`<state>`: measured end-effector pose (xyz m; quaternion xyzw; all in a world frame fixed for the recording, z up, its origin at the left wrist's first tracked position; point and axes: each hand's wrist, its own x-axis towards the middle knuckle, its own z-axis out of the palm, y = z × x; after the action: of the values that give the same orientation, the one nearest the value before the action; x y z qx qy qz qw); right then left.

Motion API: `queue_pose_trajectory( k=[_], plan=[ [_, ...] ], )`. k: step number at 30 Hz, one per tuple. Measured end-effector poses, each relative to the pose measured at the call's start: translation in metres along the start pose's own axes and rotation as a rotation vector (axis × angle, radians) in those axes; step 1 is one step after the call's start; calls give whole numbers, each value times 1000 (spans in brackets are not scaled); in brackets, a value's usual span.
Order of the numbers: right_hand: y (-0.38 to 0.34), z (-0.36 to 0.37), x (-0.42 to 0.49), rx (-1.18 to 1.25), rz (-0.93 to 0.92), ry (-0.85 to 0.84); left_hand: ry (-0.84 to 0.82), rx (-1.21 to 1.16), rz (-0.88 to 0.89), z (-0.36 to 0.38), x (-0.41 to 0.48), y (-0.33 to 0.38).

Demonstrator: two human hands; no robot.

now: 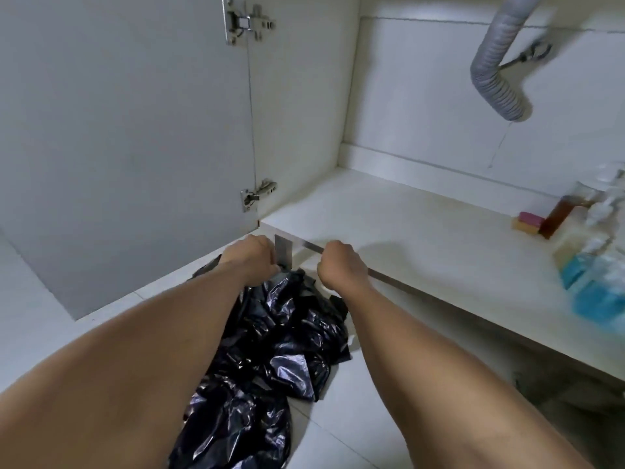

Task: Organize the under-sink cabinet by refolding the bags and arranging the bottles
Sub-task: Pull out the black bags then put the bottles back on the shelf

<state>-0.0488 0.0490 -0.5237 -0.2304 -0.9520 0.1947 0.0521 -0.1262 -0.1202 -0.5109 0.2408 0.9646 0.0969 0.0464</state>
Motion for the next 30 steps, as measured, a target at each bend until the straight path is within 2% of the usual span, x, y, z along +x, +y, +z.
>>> queue_pose_trajectory(
  k=[4, 8, 12, 16, 20, 23, 26, 30],
  plan=[
    [-8, 67, -31, -5, 24, -144, -226, -8, -10, 42, -19, -42],
    [-11, 129, -73, 128, 112, -340, -479, 65, -23, 82, -36, -70],
    [-23, 162, -94, 286, 181, -539, -555, 152, 37, 105, -33, -89],
    [-41, 175, -98, 412, 267, -628, -654, 155, 121, 97, -19, -96],
    [-63, 182, -94, 356, 276, -749, -813, 19, 67, 73, 1, -96],
    [-72, 177, -95, 366, 313, -739, -860, -11, 76, 37, -1, -90],
    [-74, 158, -101, 468, 390, -676, -795, -6, 182, 2, -3, -78],
    [-70, 130, -108, 783, 621, -411, -723, -101, 305, -9, -8, -52]
  ],
)
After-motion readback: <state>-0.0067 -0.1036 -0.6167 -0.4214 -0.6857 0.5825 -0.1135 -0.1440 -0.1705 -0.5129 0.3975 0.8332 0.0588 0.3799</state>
